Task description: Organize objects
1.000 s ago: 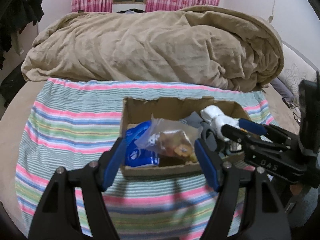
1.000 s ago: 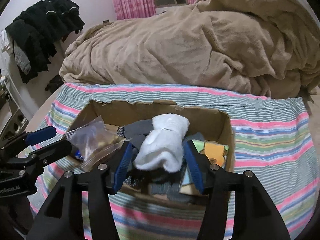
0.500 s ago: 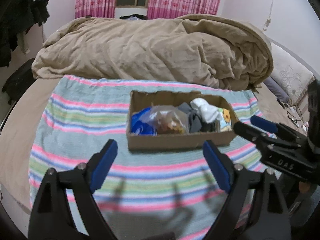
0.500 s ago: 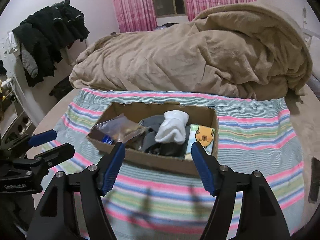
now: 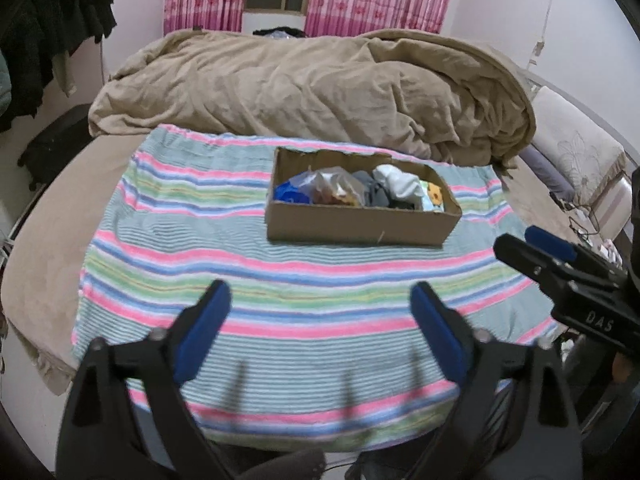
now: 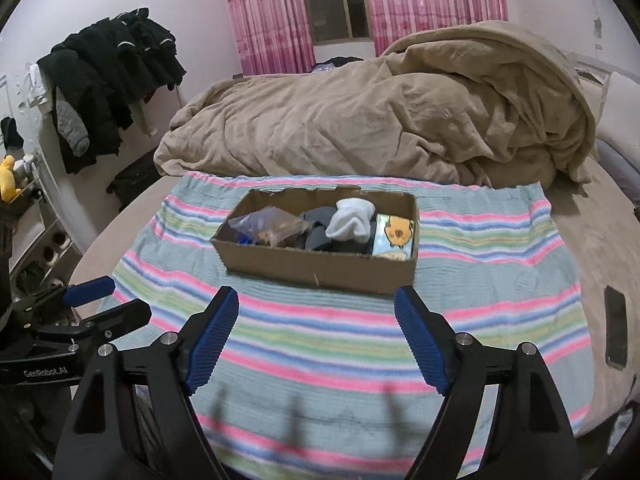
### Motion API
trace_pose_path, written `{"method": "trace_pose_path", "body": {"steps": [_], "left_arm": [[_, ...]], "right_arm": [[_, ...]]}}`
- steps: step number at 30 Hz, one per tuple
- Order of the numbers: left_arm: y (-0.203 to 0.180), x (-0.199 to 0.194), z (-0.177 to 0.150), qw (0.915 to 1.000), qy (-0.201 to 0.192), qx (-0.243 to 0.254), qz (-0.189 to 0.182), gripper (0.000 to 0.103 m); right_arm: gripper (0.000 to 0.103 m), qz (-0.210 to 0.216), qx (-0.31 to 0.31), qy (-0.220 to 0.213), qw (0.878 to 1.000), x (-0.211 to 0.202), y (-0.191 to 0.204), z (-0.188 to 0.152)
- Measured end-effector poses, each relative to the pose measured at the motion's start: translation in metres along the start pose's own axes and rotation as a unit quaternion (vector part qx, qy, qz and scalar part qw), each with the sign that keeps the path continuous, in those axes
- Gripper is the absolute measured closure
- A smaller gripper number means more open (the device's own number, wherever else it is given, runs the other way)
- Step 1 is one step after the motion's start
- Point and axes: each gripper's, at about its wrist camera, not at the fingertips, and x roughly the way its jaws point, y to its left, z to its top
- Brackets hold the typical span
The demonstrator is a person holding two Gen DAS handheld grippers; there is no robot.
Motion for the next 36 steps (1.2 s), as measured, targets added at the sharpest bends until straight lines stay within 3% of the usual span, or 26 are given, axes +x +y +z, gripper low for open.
{"method": "trace_pose_path", "body": {"steps": [12,36], "left_arm": [[0.0,-0.012,-0.027,0.9999,-0.004,0.013,0.006,0.001],[0.001,-0.023,-0.019,0.9998,-0.01,0.011,0.015,0.001]], "right_arm": [[0.02,-0.009,0.016,0.009,1.0,-0.017,0.0,-0.033],[0.02,-0.005,0.011,0.004,1.0,-0.022,0.005,-0.028]]}}
